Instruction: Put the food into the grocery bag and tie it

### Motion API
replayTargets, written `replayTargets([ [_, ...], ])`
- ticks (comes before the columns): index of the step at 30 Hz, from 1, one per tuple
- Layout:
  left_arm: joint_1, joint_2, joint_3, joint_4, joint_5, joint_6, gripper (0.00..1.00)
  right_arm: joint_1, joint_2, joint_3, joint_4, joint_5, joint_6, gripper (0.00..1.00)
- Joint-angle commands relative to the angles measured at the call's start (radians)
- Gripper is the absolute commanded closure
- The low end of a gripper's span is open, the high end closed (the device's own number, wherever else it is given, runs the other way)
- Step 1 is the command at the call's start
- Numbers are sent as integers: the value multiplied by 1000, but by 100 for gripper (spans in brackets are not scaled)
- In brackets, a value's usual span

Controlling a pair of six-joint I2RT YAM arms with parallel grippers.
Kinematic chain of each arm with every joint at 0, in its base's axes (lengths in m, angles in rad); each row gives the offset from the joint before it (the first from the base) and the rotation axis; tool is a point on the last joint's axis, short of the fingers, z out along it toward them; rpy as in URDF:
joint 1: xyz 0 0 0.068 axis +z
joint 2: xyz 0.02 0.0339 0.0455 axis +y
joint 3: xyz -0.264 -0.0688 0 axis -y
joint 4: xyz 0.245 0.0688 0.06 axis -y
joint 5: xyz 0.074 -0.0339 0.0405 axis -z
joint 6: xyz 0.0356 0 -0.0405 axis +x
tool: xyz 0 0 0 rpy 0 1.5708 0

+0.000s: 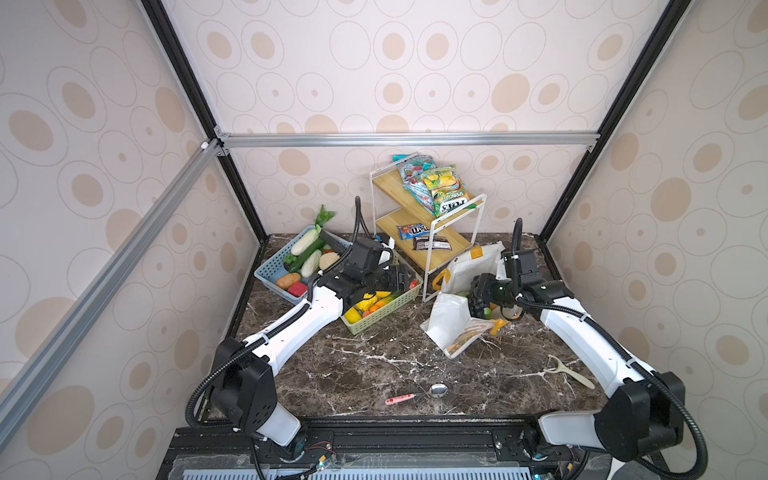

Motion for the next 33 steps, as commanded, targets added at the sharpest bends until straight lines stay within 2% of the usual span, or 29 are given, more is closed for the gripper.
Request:
replayTargets([
  [1, -22, 4, -5, -1, 22, 52, 26, -2, -9, 45, -71, 9, -9, 35],
  [9, -71, 54, 10, 10, 59, 71, 26, -18, -143, 151, -324, 223, -15, 19],
  [15, -78, 56, -5, 20, 55, 79, 27, -74, -214, 151, -467, 301, -10, 17],
  [20, -92, 65, -15, 16, 65, 101, 30, -115, -247, 71, -456, 294, -15, 17],
  [27, -129, 90, -19, 25, 79, 122, 30, -120, -220, -15, -354, 194, -7, 29],
  [33, -175, 97, -36, 65, 116, 130, 31, -120, -228, -31, -341, 168, -47, 55],
])
